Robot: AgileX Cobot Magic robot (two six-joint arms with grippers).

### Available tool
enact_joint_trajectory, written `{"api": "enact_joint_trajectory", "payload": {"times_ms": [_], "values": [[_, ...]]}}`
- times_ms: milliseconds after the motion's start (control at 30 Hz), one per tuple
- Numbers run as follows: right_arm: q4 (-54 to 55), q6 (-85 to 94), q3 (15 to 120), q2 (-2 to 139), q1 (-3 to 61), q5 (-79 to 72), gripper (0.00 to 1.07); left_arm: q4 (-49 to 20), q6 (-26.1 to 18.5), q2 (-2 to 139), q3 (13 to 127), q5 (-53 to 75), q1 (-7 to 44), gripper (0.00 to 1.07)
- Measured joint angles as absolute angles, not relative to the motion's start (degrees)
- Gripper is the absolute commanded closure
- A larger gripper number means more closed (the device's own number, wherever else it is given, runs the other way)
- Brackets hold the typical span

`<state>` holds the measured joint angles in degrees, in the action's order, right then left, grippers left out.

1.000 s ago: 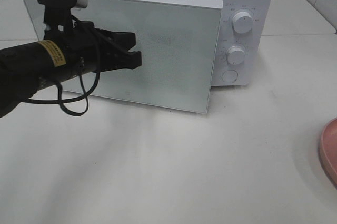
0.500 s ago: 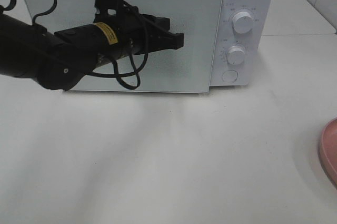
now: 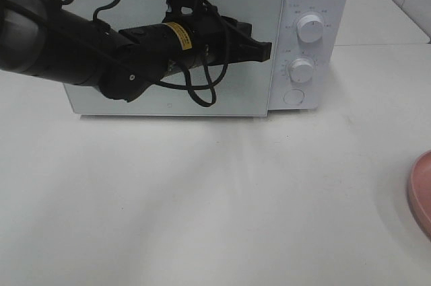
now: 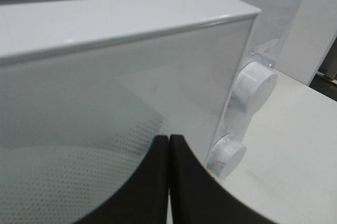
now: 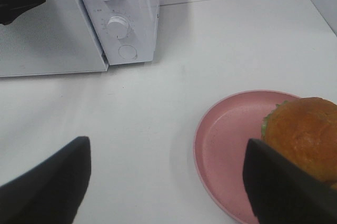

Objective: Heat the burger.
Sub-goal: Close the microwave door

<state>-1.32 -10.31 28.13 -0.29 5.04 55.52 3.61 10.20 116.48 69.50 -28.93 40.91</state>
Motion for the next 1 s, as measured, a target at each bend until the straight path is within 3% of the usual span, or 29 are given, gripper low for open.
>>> {"api": "enact_joint_trajectory", "payload": {"times_ms": [133,433,1000], "values": [[-1.32,-10.31,28.13,-0.29,5.04,55.52,0.31,3.55,10.03,117.63,71.45,-27.1,41.14,1.07],[-1.32,-10.31,28.13,-0.29,5.04,55.52,0.31,-1.26,4.47,118.6,74.14,-24.29,41.08,1.07],[-1.32,-10.31,28.13,-0.29,5.04,55.52,0.31,-4.3,4.07,113.79,74.26,-15.41,42.51,1.07]]}}
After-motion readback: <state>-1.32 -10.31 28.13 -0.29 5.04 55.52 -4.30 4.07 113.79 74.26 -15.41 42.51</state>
